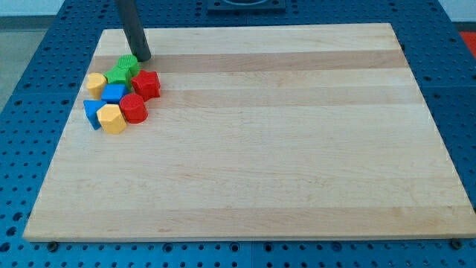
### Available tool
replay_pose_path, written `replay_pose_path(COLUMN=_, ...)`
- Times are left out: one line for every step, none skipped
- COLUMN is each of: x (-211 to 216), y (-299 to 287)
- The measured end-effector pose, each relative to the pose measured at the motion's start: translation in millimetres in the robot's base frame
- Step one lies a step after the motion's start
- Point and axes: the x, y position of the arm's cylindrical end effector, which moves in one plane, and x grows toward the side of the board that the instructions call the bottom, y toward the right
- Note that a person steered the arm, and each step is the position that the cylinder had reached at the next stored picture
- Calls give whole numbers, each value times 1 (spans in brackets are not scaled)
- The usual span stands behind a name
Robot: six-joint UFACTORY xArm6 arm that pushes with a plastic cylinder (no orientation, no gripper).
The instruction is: Push the yellow heart into the red star
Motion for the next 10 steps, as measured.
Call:
replay_pose_path(x=0, y=0)
replay_pose_path(x=0, y=0)
replay_pose_path(x=0, y=50)
replay_pose_path(x=0, y=51)
replay_pose_path(x=-30, y=27)
replay_pose_path(x=-56, y=-34)
replay_pose_path(x=-62, y=-91)
replay_pose_path(x=-61, y=-102)
replay_pose_path(x=-57, y=-103)
replay_pose_path(x=-18, y=-103)
